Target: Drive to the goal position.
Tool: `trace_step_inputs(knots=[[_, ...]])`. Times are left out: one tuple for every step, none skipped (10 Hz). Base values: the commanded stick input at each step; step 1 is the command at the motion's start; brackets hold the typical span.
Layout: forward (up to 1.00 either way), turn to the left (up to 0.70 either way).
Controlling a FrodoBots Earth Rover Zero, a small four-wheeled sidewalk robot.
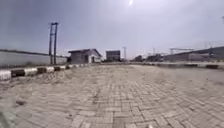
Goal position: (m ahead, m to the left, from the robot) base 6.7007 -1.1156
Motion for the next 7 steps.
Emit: trace_step_inputs(knots=[[1.00, 0.00], [1.00, 0.00], [1.00, 0.00], [1.00, 0.00], [1.00, 0.00], [1.00, 0.00], [1.00, 0.00]])
